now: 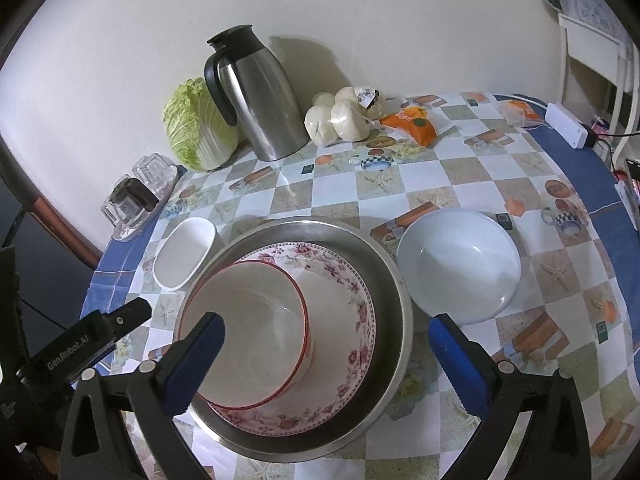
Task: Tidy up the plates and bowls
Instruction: 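Move both grippers to the white square bowl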
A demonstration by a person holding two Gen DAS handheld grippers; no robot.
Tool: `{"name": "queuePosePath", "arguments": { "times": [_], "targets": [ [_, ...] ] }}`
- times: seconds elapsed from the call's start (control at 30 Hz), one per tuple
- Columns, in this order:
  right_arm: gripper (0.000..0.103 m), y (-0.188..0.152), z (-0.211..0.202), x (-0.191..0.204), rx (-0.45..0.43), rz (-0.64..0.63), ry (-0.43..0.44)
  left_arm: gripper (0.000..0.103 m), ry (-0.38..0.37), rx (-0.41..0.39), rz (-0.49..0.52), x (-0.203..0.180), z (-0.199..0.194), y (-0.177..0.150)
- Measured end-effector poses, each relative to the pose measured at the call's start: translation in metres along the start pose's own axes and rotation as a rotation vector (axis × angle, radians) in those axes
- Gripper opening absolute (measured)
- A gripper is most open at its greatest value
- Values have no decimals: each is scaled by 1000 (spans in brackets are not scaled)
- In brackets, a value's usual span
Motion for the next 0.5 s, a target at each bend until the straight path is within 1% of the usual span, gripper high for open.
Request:
{"name": "queuePosePath", "arguments": {
  "times": [0.17,0.27,0.33,0.5],
  "targets": [
    [103,0,-3,12,-16,-32,17,99,37,-18,0,9,-4,7],
    [103,0,-5,20,-23,-48,32,99,97,-55,21,15,-10,14],
    [103,-1,-5,26,-24,-58,24,99,137,-79,38,19,-14,19],
    [103,-1,-6,33,-44,-49,25,99,175,-123,68,25,-18,31]
  ]
}}
Point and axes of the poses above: each gripper's, at about its wrist camera, not at the fingertips, and z roughly the way its jaws point, x to its left, y to its top, the point moved 6 cm from there along z, roughly the way its jaws point, and after that the axes turned 5 degrees about -y, right-handed, at the moved point
